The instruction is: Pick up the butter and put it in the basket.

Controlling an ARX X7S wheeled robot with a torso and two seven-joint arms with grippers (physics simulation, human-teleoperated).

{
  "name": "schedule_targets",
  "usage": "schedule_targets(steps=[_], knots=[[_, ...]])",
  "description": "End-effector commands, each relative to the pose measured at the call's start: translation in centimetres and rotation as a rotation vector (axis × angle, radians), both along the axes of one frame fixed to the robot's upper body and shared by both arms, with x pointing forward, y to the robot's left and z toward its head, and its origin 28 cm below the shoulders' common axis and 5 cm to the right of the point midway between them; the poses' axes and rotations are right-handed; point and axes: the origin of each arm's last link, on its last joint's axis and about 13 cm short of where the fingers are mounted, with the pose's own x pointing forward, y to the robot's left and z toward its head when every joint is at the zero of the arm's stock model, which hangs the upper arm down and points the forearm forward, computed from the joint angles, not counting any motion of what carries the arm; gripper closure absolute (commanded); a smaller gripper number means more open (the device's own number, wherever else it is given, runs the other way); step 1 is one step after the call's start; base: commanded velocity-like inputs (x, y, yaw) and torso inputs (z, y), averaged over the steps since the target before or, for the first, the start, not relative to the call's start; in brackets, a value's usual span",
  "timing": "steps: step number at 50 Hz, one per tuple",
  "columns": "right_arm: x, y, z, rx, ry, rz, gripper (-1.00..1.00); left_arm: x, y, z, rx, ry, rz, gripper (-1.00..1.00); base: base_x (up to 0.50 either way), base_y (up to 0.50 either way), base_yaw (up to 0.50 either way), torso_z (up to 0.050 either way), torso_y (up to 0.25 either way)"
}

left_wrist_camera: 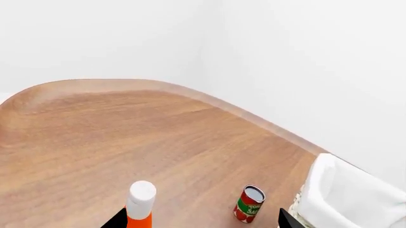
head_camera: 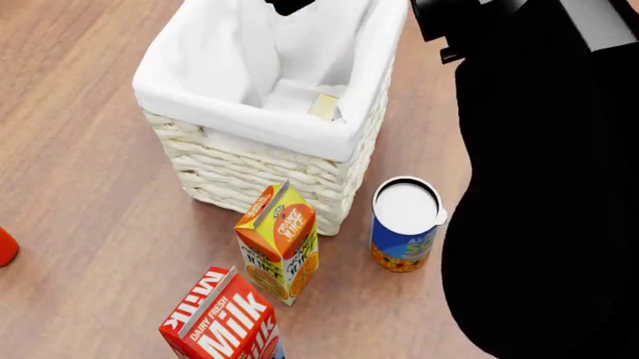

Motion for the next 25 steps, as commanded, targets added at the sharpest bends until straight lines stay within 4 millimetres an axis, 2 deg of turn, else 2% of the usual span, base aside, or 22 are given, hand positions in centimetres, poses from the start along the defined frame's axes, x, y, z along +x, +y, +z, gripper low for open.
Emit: schedule_targets(steps=[1,16,25], knots=[[0.4,-0.3,0.8,0.018,-0.244,-0.021,-1.0,0.0,0.0,0.0,0.003,-0.004,-0.002,-1.0,0.0,0.0,0.0,0.0,0.0],[-2.1,-1.7,0.0,0.067,-0.61,-0.031,-1.0,0.0,0.1,-0.1,0.006,-0.008,-0.005,-1.0,0.0,0.0,0.0,0.0,0.0],[-5.6,-2.9,-0.4,0.069,-0.737,-0.077,-1.0,0.1,0.1,-0.1,0.012,-0.019,-0.016,-1.0,0.0,0.0,0.0,0.0,0.0]])
